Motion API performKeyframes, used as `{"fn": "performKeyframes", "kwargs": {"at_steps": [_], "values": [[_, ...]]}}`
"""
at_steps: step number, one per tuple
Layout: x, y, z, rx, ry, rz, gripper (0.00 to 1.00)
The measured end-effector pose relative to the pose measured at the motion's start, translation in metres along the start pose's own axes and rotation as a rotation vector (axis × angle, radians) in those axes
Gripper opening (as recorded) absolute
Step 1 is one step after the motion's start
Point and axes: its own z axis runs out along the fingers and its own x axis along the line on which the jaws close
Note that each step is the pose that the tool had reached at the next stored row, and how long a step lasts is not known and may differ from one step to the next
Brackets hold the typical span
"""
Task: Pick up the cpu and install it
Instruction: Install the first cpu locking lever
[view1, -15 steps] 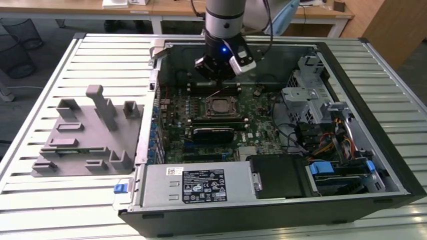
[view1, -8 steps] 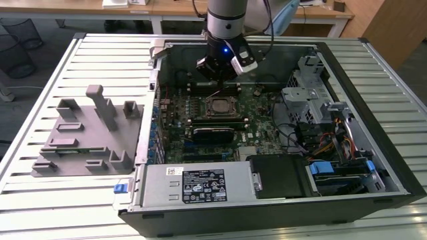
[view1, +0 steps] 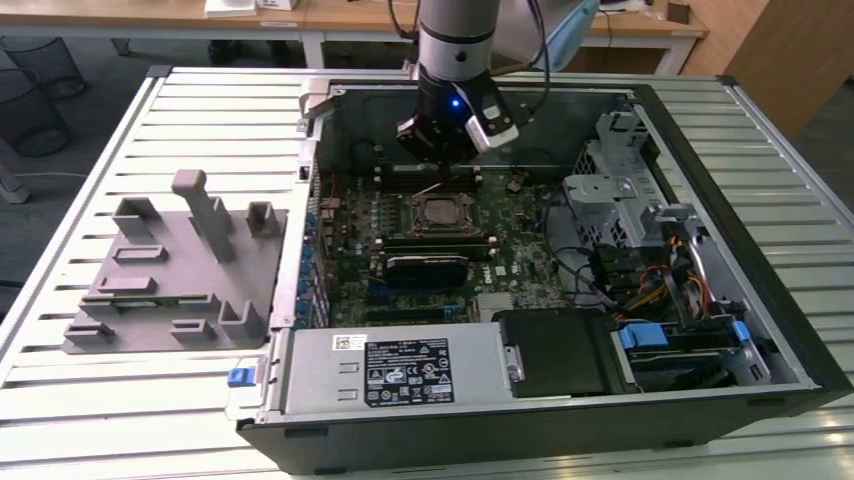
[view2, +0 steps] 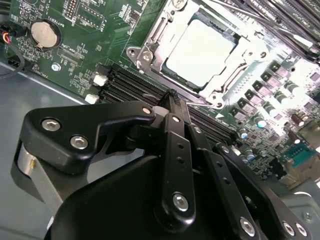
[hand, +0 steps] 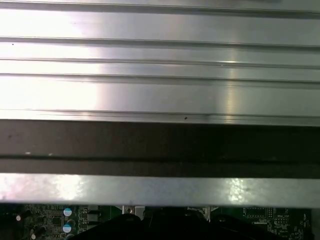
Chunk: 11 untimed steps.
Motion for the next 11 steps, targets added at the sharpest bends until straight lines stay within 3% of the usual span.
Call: {"fn": "performKeyframes", "kwargs": {"at_steps": [11], "values": [[-0.0052,0.0006,0.0099,0.0033,0.0001,-0.002,0.11]]}}
